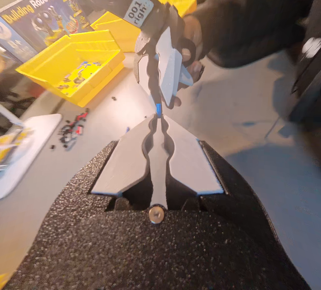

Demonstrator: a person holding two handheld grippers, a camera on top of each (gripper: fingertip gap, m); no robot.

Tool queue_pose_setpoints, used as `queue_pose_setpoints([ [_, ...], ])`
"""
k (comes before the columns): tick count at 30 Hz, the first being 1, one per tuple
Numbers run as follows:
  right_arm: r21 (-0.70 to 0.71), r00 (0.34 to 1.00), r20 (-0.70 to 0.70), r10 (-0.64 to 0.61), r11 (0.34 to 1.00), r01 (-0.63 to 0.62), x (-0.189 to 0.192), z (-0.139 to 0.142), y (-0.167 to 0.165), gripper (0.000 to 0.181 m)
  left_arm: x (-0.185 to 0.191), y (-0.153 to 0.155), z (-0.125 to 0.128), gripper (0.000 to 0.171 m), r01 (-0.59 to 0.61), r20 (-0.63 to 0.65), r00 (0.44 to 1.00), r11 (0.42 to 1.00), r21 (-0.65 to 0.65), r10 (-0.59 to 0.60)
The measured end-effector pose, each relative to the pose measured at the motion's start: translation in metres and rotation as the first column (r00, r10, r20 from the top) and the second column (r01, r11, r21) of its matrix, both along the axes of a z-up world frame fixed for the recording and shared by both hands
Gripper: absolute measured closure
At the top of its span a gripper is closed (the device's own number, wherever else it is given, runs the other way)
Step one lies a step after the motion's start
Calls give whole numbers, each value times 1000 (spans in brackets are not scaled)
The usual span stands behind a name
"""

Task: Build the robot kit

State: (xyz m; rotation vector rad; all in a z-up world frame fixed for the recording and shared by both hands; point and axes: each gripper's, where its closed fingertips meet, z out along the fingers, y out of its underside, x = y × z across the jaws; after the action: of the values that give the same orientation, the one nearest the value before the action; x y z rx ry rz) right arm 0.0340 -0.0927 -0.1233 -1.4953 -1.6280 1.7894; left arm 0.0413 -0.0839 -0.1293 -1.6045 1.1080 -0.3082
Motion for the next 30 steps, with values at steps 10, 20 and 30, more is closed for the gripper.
queue_pose_setpoints([
  [10,46,991,-111,-75,996,80,7,22,26,165,-3,15,0,169,-13,179,983,986,-166,43],
  [20,367,998,-58,-8,930,28,6,-13,15,166,4,8,-14,169,-6,16,1000,994,-112,8],
  [30,421,998,-62,-6,906,32,2,-17,11,176,4,5,-23,169,0,-35,999,992,-127,-5],
])
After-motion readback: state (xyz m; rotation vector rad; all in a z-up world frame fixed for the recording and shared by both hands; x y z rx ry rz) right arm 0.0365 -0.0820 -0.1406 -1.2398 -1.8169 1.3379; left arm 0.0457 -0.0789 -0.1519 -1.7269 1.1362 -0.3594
